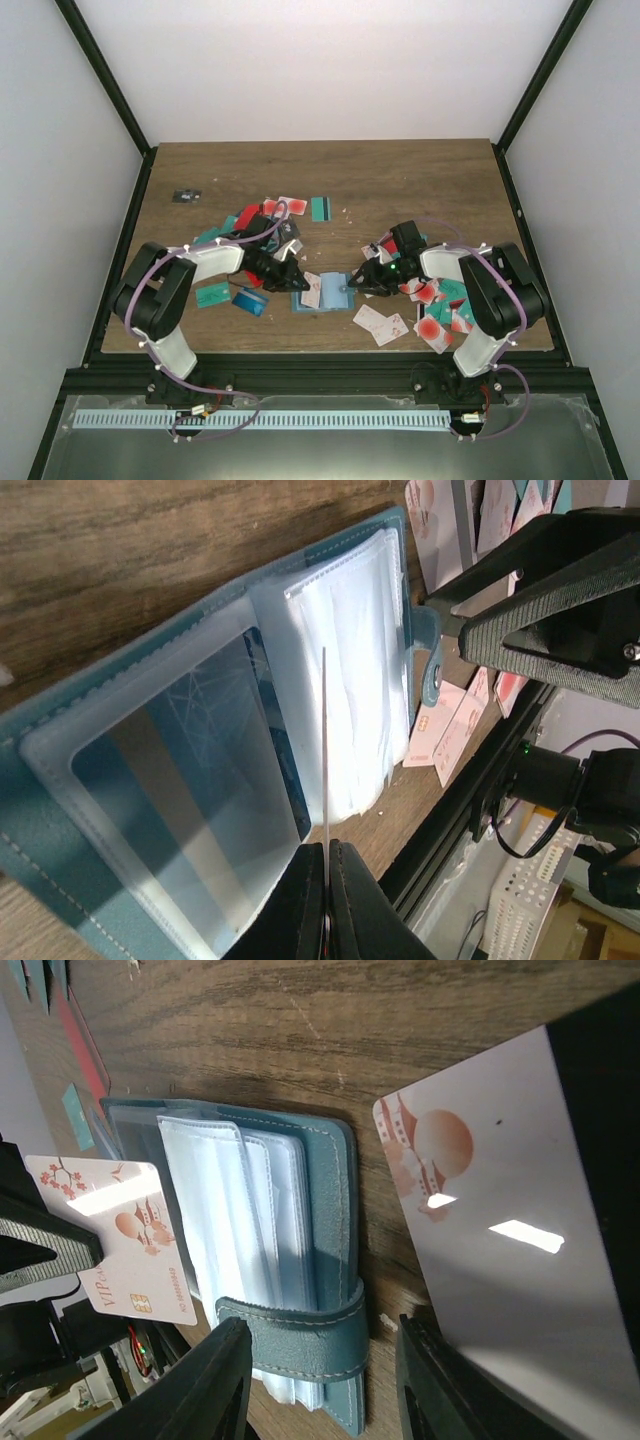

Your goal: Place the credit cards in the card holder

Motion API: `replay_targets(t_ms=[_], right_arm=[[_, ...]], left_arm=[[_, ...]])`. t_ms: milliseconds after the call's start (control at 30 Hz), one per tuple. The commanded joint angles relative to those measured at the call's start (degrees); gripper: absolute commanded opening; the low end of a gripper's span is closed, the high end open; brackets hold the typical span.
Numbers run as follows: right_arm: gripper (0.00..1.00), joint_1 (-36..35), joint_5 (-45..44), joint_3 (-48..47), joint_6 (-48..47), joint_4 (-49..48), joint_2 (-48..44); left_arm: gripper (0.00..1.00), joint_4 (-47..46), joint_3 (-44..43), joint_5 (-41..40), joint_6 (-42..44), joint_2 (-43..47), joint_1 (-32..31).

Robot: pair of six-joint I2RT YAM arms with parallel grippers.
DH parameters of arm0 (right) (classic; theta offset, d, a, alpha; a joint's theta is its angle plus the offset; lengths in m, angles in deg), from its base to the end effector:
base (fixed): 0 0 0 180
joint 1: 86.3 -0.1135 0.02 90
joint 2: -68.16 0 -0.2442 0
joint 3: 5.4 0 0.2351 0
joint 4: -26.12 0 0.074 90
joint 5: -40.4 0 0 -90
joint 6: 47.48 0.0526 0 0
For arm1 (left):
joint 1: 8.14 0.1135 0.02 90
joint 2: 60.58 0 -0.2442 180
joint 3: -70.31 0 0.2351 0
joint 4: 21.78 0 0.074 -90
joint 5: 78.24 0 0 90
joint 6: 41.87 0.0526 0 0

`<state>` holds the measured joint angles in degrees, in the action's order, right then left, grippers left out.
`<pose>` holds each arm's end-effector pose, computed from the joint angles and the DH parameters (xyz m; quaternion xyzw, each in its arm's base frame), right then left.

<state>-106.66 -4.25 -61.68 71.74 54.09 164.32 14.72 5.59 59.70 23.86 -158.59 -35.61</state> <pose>0.2387 0.1285 0.1028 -0.0039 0.9085 0.4178 0.0023 0.2378 -0.1676 0.1238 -0.0964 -0.8972 0.4298 0.0303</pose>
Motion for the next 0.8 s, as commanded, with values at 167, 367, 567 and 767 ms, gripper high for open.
replay_targets(t_ms=[167,367,567,767], right_arm=[[0.42,-0.47,-1.00,0.48,-0.20,-0.18,2.42],[0.41,-0.48,-0.69,0.31,-0.38,-0.27,3.15],[0.41,-0.47,-0.66,0.07,-0.45,-0.19,3.44],[0.39,-0.48,-1.12,0.30,-0.56,0.31,3.12]], left_arm=[[0.04,-2.48,-2.15,1.09,0.53,-3.88,-0.28],[0.04,-3.79,-2.36,1.08,0.07,-5.64,-0.73],[0.04,-4.87,-3.65,1.64,-1.05,-7.02,-1.18],[0.04,-5.94,-4.94,1.93,-3.03,-7.42,-1.54]])
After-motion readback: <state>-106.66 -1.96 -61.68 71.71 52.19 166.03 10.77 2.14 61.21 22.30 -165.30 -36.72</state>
